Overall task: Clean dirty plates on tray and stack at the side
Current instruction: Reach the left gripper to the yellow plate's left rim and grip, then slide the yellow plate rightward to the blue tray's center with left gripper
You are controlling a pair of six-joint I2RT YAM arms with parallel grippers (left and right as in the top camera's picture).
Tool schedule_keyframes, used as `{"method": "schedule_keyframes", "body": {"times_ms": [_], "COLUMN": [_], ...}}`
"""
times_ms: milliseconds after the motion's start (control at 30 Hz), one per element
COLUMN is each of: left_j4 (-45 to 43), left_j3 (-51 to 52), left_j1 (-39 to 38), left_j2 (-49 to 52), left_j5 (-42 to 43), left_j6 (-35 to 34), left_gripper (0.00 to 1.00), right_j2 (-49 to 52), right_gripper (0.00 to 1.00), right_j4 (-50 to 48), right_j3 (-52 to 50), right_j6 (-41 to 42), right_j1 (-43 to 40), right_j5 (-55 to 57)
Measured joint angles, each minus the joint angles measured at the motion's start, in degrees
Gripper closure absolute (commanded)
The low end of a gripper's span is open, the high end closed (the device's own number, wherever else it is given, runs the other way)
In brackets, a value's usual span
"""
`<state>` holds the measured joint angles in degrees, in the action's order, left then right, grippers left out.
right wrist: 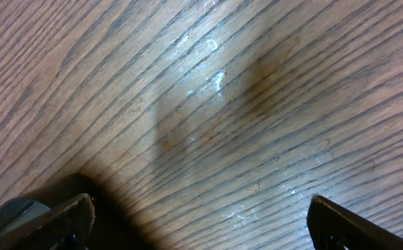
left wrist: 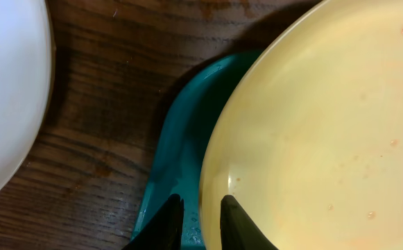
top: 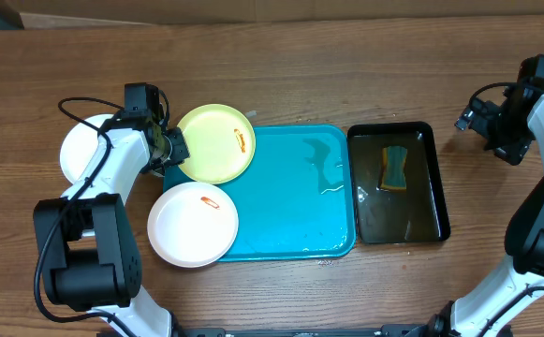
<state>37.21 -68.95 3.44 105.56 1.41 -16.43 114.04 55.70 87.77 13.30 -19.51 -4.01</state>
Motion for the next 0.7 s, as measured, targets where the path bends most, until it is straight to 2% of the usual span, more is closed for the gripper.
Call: {"method": "schedule_keyframes", "body": {"times_ms": [67,100,233,533,700], "left_j4": [0.00,-0.13,-1.49,-2.51,-1.68], "left_j3": [0.00,0.00,0.00,0.02,0.02], "left_j1": [0.00,0.00,-0.09,-0.26,-2.97], "left_j2": [0.00,0.02,0.63,0.76,0.76], "left_j5": [0.00,0.00,0.68,10.71,13.64], "left_j6": [0.00,0.00,-0.17,-0.13,-0.13], "left_gripper": [0.83,0.91,0.96,0.96,0.96], "right_j2": [0.00,0.00,0.00,0.00,0.00], "right_gripper": [0.00,0.00,0.00,0.00,0.00], "right_j4": [0.00,0.00,-0.02,0.02,0.02], "right_j3": [0.00,0.00,0.00,0.00,0.00], "right_j6": [-0.02,0.00,0.00,0.00,0.00], "right_j1": [0.00,0.00,0.00,0.00,0.00], "right_j5": [-0.02,-0.02,-0.02,-0.02,-0.02]}}
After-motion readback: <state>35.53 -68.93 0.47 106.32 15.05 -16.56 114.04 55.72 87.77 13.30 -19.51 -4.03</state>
